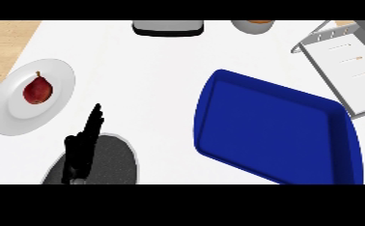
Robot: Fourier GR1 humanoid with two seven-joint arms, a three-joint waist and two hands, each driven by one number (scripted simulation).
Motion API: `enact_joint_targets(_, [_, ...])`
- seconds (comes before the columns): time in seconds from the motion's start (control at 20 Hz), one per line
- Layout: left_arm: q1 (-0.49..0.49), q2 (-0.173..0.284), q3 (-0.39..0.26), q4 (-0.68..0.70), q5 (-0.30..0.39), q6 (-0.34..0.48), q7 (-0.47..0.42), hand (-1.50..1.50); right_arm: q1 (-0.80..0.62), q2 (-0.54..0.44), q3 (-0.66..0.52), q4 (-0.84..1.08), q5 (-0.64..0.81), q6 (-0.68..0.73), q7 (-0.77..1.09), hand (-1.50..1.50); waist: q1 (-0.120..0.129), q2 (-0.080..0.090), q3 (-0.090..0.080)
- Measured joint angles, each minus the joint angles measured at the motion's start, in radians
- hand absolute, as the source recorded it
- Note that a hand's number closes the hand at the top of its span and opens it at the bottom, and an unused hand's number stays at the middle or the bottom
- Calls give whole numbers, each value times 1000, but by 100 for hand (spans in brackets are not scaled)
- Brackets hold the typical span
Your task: Pick the lemon from the tray and place it in the tiered basket
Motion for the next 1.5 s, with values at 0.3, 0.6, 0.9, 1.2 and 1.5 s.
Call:
enact_joint_targets(0.3, [-13,-22,-2,17,-19,13,-7,0,-88,32,44,247,60,-121,-64,150,3,0,1])
enact_joint_targets(0.6, [2,-22,0,0,-22,-1,-6,0,-138,53,23,468,74,-260,-146,150,3,1,1])
enact_joint_targets(0.9, [-13,-39,2,22,-33,14,-20,0,-180,91,-96,585,-42,-390,-242,-150,3,3,3])
enact_joint_targets(1.2, [-19,-25,18,19,-23,-4,-8,0,-189,129,-210,623,-178,-512,-404,-150,1,2,3])
enact_joint_targets(1.5, [-9,-24,14,2,-32,-2,19,0,-192,107,-289,595,-271,-612,-537,-150,-5,1,2])
